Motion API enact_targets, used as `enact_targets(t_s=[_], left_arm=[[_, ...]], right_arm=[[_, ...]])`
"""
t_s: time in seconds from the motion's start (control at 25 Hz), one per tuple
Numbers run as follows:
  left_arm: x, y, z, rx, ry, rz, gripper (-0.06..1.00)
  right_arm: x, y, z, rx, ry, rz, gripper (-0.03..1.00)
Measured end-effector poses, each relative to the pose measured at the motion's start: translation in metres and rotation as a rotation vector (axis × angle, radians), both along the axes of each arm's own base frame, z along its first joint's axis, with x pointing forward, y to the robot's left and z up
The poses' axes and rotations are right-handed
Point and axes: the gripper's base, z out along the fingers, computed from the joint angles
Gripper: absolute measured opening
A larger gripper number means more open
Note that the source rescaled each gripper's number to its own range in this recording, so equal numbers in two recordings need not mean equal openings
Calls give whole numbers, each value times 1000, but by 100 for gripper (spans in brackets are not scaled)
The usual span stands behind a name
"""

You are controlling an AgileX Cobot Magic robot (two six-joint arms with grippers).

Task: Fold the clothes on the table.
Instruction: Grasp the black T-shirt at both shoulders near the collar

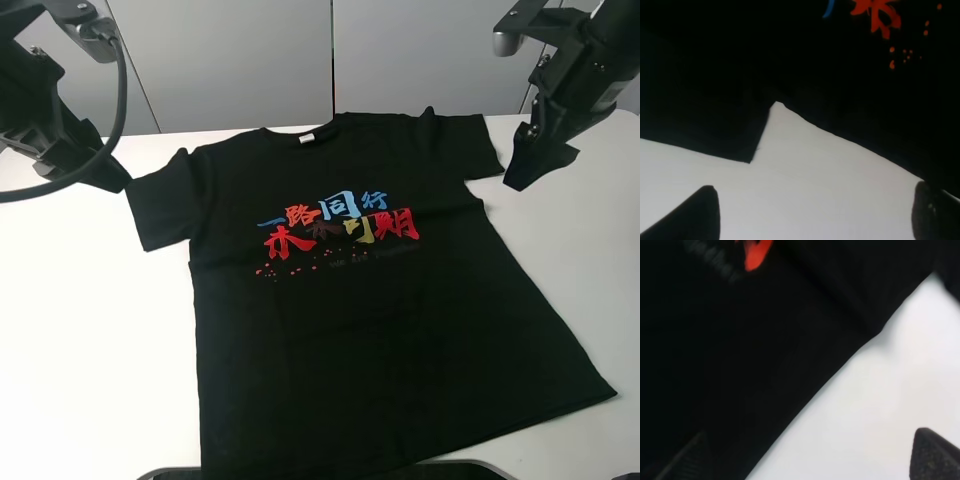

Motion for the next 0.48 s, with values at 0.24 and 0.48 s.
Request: enact_targets(t_s=[0.24,0.48], left_arm=[[2,-29,-27,49,46,-107,100],[-1,-52,-47,152,42,-224,100]], right_arm=[[32,14,10,113,-67,26,83],[38,22,-7,166,-30,151,83]])
